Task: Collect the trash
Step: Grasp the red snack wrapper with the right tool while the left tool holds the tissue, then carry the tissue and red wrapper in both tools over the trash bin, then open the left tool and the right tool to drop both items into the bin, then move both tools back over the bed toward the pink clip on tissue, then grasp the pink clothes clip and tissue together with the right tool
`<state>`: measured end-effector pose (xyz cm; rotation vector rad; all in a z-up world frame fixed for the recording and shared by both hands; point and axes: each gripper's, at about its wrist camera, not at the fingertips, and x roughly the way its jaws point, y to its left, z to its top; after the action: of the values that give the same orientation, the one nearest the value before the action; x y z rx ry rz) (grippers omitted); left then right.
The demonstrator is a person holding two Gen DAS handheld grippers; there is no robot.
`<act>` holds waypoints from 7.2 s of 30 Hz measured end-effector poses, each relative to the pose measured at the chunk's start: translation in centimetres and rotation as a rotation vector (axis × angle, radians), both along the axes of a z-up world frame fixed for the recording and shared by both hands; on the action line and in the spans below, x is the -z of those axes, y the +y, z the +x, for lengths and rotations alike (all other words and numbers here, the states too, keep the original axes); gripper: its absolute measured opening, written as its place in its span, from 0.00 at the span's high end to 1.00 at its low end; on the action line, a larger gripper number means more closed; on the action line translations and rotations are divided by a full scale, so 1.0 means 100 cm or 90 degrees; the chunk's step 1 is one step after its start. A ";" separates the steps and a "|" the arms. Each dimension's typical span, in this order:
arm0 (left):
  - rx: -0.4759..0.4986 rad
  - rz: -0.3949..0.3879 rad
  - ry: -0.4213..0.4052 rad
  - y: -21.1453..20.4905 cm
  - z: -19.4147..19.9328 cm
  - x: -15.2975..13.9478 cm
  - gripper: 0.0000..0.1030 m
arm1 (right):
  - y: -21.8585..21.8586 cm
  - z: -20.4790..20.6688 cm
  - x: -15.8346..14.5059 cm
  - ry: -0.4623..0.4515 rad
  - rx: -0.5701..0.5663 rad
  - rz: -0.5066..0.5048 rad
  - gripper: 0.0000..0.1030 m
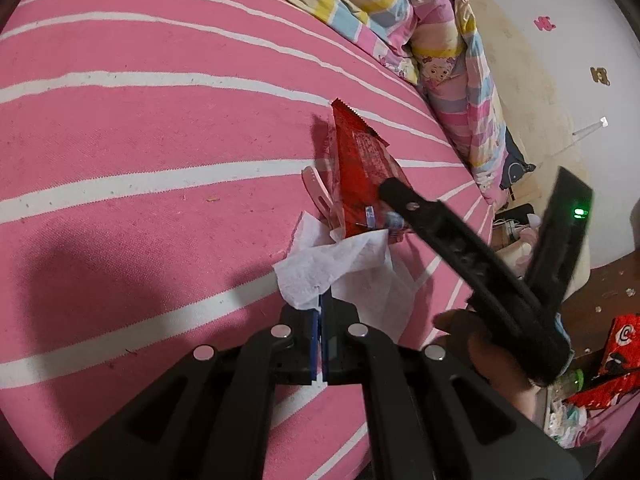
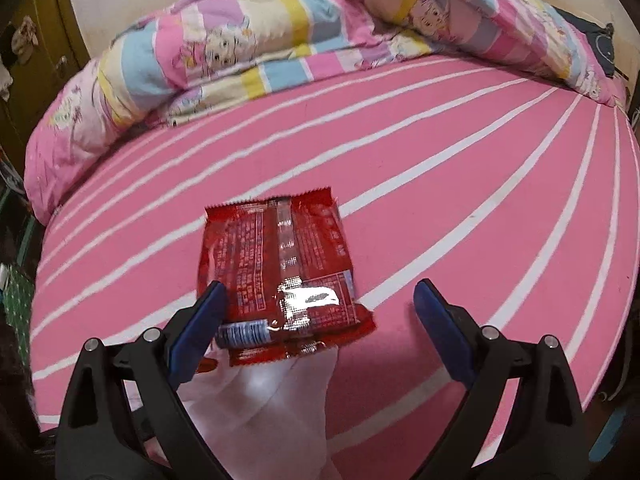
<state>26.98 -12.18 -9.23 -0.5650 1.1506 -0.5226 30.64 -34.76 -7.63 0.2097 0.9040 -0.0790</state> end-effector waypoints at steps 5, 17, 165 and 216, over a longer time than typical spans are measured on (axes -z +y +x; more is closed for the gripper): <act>-0.004 -0.002 0.005 0.002 0.002 0.001 1.00 | -0.003 0.010 0.015 0.013 -0.003 0.047 0.19; -0.003 -0.025 -0.031 0.001 -0.002 -0.013 1.00 | -0.014 -0.004 -0.004 -0.053 0.034 0.079 0.59; 0.055 0.006 -0.119 -0.127 -0.245 -0.110 0.14 | -0.107 -0.413 -0.106 -0.129 0.167 0.119 0.13; 0.063 0.175 -0.117 -0.055 0.009 -0.012 0.37 | 0.011 -0.089 0.009 0.022 -0.086 0.010 0.47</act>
<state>27.83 -17.66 -8.02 -0.2186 1.0561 -0.4799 21.69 -33.65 -8.49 0.1615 0.9520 0.0499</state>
